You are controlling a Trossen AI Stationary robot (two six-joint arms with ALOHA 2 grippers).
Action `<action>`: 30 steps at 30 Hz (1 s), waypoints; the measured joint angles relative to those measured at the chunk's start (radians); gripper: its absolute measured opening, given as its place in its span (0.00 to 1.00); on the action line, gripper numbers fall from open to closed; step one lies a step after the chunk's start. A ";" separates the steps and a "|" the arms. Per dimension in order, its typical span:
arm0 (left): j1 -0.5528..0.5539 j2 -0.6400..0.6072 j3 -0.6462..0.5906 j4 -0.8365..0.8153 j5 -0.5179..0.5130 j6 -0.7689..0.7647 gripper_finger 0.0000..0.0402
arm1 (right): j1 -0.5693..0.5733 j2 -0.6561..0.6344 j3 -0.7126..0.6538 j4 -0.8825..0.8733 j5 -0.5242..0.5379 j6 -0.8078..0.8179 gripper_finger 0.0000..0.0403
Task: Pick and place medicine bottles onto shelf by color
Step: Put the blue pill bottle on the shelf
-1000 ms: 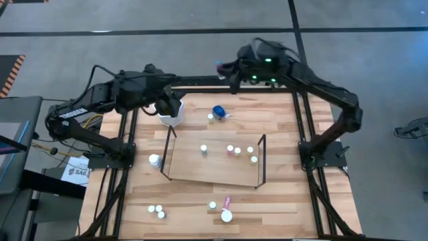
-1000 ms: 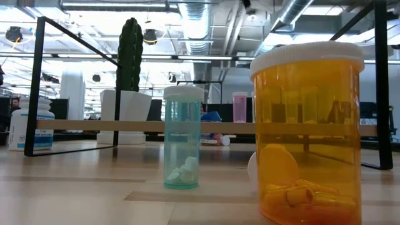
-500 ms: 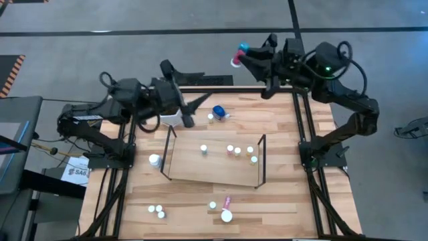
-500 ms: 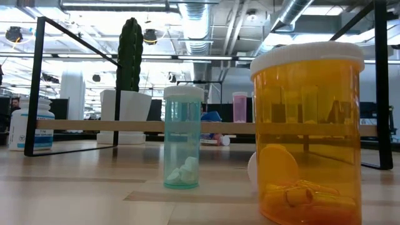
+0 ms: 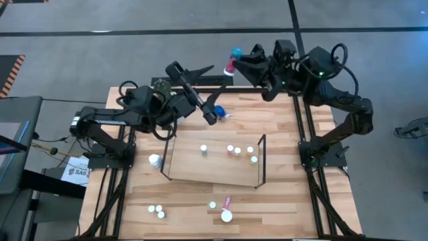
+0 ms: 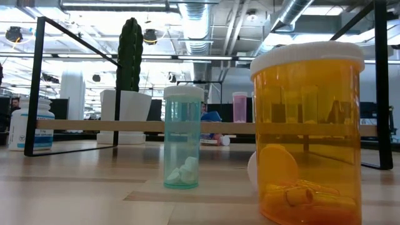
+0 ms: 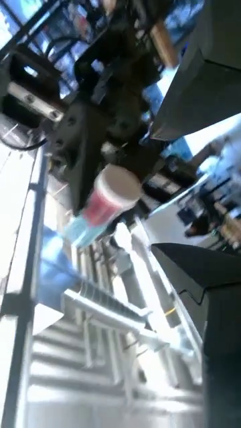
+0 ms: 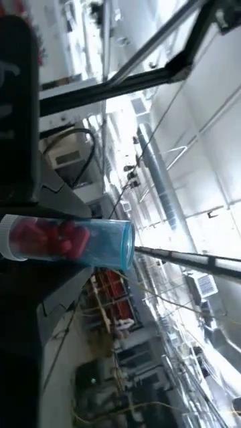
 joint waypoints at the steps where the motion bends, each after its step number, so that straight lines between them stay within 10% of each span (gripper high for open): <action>1: 0.000 0.003 0.000 0.009 -0.002 0.021 0.63 | -0.002 0.008 0.001 0.016 -0.004 0.019 0.27; 18: -0.005 0.028 0.000 0.100 -0.016 0.479 0.63 | -0.062 0.057 0.000 0.077 -0.111 0.350 0.27; 30: -0.050 0.011 0.000 0.042 -0.199 0.219 0.63 | -0.157 0.040 0.001 -0.111 -0.499 0.112 0.27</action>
